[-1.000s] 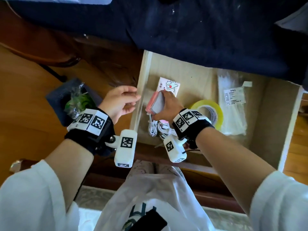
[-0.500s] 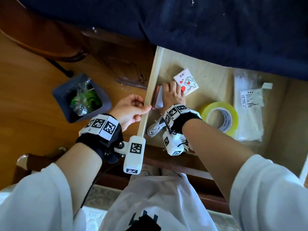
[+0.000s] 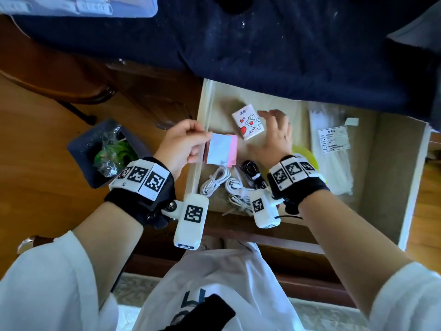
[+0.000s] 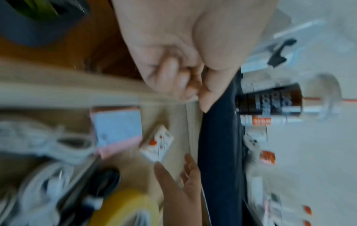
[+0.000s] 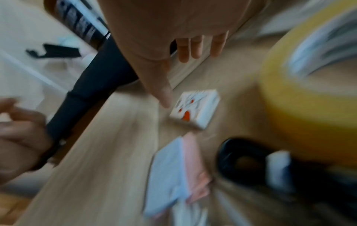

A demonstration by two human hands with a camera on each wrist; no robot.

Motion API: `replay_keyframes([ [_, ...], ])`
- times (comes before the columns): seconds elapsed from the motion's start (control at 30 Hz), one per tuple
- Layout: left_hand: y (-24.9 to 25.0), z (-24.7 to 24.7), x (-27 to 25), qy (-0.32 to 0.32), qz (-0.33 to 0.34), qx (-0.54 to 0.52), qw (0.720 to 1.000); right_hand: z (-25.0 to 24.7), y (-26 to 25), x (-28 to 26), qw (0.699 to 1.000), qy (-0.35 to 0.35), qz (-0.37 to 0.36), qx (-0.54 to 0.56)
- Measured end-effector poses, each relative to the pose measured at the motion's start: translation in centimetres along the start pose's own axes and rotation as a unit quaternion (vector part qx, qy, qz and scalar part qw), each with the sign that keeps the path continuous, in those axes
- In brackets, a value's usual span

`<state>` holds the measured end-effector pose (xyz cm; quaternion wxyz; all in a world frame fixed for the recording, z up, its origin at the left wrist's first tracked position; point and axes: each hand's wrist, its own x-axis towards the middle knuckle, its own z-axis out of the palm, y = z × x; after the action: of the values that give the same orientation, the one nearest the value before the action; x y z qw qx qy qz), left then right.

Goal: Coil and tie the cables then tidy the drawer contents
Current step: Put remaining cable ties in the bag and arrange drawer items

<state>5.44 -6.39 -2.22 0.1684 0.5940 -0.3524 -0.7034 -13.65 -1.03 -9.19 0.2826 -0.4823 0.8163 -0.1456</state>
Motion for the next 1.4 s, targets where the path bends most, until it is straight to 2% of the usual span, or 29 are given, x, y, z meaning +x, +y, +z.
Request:
replay_keyframes([
  [0.07,-0.4,2.4,-0.6,-0.044,-0.027,-0.001,0.999,-1.9,2.7,-0.7,0.997,0.009,0.074,-0.010],
  [0.17,-3.8,5.2,0.0,-0.041,-0.118,0.062,0.990,-3.1,6.4,-2.0,0.983,-0.053,0.174,-0.035],
  [0.3,-7.7,6.3,1.9,0.025,-0.177,0.150,0.972,-3.4,9.6,-2.4,0.972,-0.101,0.192,-0.091],
  [0.4,-7.9,6.8,1.8,0.053,-0.224,0.188,0.955,-3.8,10.8,-1.7,0.969,-0.114,0.200,-0.095],
  [0.53,-8.6,7.3,1.4,0.073,-0.239,0.183,0.951,-4.4,11.7,-1.5,0.972,-0.120,0.163,-0.119],
  [0.67,-9.1,8.1,1.2,0.065,-0.237,0.180,0.953,-5.7,12.9,-2.2,0.974,-0.111,0.189,-0.056],
  [0.73,-8.9,8.4,1.4,0.055,-0.233,0.192,0.952,-6.3,13.4,-2.8,0.973,-0.105,0.206,0.011],
  [0.87,-8.0,10.1,1.7,-0.002,-0.220,0.177,0.959,-7.4,13.6,-3.5,0.935,-0.093,0.269,0.212],
  [1.07,-7.4,12.6,1.6,-0.116,-0.239,0.074,0.961,-8.8,12.9,-3.7,0.908,-0.064,0.276,0.309],
  [1.13,-6.7,12.3,1.6,-0.142,-0.234,0.074,0.959,-9.0,12.1,-3.6,0.896,-0.070,0.277,0.341],
  [1.2,-5.7,11.2,2.0,-0.136,-0.225,0.073,0.962,-8.8,11.1,-3.5,0.888,-0.083,0.270,0.364],
  [1.3,-3.8,8.0,2.6,-0.079,-0.196,0.052,0.976,-7.9,8.9,-3.4,0.879,-0.119,0.256,0.385],
  [1.4,-2.3,5.1,2.7,-0.027,-0.163,0.033,0.986,-6.6,6.3,-3.7,0.892,-0.186,0.232,0.340],
])
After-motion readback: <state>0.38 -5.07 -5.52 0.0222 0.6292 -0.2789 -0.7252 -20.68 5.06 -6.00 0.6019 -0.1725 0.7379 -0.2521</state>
